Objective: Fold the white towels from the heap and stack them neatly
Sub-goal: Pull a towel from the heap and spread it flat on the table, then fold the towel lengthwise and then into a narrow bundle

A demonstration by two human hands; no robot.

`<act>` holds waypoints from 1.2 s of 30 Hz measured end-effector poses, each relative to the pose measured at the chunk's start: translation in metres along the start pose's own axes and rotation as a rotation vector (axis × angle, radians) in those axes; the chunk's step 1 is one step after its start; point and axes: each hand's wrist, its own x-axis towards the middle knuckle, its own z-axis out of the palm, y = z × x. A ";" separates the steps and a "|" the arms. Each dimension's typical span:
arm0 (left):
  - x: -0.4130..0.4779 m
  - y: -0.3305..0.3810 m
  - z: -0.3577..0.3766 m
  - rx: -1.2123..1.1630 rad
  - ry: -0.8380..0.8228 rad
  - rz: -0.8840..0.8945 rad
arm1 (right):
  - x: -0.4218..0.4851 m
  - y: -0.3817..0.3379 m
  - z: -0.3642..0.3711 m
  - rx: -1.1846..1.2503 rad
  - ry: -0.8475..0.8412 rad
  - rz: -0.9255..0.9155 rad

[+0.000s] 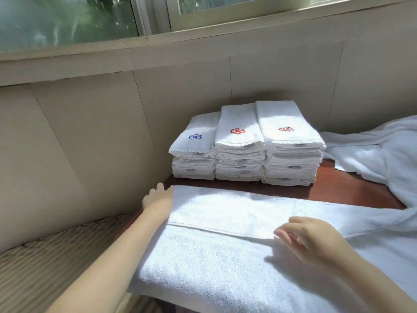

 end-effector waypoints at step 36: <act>-0.223 0.375 0.027 -0.495 -0.035 1.477 | -0.152 0.223 -0.095 0.901 0.633 1.266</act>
